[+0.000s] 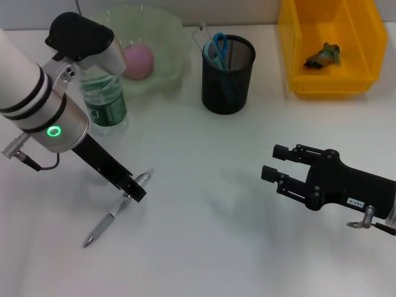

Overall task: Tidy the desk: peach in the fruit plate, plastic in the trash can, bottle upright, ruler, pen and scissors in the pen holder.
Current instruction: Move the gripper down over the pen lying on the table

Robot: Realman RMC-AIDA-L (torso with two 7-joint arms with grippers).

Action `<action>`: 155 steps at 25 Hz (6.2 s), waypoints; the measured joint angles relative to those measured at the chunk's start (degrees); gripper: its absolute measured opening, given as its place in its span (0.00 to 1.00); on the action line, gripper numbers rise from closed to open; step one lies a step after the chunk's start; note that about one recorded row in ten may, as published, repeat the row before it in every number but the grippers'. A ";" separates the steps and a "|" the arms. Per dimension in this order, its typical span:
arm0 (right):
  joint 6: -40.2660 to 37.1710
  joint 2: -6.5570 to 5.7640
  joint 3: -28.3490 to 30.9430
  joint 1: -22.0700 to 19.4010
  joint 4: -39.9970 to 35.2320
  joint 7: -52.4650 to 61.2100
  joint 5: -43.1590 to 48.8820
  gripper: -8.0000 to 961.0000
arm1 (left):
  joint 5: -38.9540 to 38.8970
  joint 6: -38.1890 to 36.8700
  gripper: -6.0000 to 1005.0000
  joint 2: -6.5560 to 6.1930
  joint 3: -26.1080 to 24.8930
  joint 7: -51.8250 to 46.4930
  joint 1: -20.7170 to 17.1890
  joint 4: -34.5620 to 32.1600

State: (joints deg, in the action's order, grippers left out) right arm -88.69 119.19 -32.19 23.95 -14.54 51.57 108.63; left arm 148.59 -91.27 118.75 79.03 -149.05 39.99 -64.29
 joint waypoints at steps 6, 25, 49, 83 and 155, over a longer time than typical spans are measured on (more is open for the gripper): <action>0.07 -0.01 0.06 -0.04 -0.05 -0.06 0.00 0.56 | 1.01 1.18 0.75 0.09 3.26 -2.86 1.04 0.39; 0.46 0.08 0.12 1.09 0.36 0.26 0.00 0.56 | 2.10 3.59 0.76 0.41 8.18 -6.64 3.49 2.14; 0.65 0.17 0.20 0.85 0.57 0.60 0.01 0.56 | 2.28 5.59 0.76 0.42 11.03 -7.61 3.06 3.81; 1.03 0.03 1.77 1.09 0.37 0.63 0.01 0.56 | 3.20 6.68 0.66 0.43 11.88 -7.13 4.01 4.84; 2.50 0.07 3.43 2.33 0.50 0.72 0.00 0.56 | 2.94 8.16 0.30 0.43 15.44 -4.86 5.09 5.85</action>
State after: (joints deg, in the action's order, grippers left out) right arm -86.19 119.26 -28.76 26.28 -14.04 52.29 108.63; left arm 151.53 -83.11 119.18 94.47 -153.91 45.08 -58.44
